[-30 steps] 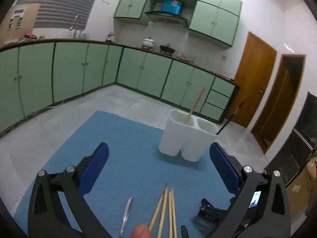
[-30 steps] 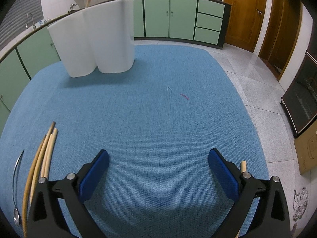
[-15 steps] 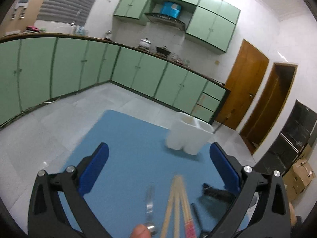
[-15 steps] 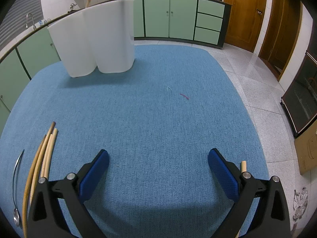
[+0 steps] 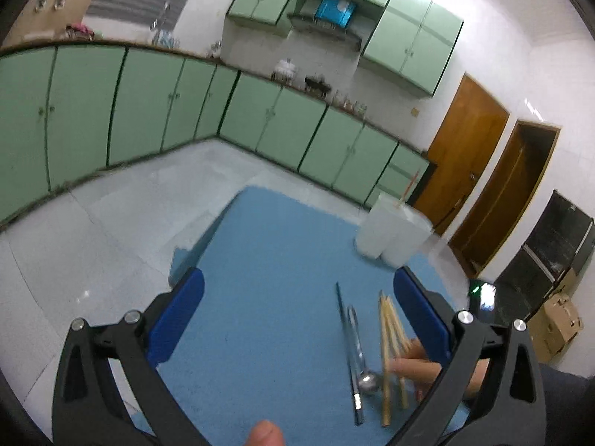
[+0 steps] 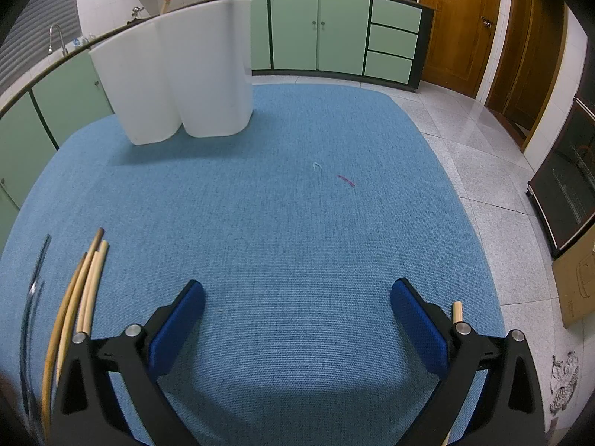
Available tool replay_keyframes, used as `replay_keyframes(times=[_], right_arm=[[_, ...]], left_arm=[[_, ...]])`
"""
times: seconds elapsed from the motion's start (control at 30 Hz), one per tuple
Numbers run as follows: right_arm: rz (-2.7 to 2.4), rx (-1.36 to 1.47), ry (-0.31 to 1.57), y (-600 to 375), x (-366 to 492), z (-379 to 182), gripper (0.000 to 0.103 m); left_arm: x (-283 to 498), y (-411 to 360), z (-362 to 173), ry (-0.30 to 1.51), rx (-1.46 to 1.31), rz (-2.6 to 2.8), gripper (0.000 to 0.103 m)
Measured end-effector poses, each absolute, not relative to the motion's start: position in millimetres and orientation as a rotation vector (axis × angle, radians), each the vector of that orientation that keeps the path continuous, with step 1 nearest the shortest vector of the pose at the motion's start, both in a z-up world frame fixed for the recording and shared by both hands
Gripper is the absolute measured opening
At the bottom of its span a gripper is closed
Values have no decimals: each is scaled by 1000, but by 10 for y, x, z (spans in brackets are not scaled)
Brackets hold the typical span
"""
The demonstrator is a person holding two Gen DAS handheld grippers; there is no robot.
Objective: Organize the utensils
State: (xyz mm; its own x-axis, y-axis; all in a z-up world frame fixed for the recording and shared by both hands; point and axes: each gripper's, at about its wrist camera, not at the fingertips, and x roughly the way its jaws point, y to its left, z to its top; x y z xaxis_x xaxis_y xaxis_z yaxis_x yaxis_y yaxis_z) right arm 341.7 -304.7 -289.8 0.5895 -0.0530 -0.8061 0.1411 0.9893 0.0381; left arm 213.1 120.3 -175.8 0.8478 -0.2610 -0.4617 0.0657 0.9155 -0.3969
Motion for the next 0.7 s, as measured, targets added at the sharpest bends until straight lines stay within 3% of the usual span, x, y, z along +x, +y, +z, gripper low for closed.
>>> replay_keyframes(times=[0.17, 0.53, 0.7], right_arm=[[-112, 102, 934, -3052, 3415, -2898, 98], [-110, 104, 935, -3063, 3414, -2904, 98], [-53, 85, 1024, -3037, 3298, -2698, 94]], left_arm=[[2419, 1075, -2065, 589, -384, -209, 98], [1743, 679, -1300, 451, -227, -151, 98], [1365, 433, -1169, 458, -154, -154, 98]])
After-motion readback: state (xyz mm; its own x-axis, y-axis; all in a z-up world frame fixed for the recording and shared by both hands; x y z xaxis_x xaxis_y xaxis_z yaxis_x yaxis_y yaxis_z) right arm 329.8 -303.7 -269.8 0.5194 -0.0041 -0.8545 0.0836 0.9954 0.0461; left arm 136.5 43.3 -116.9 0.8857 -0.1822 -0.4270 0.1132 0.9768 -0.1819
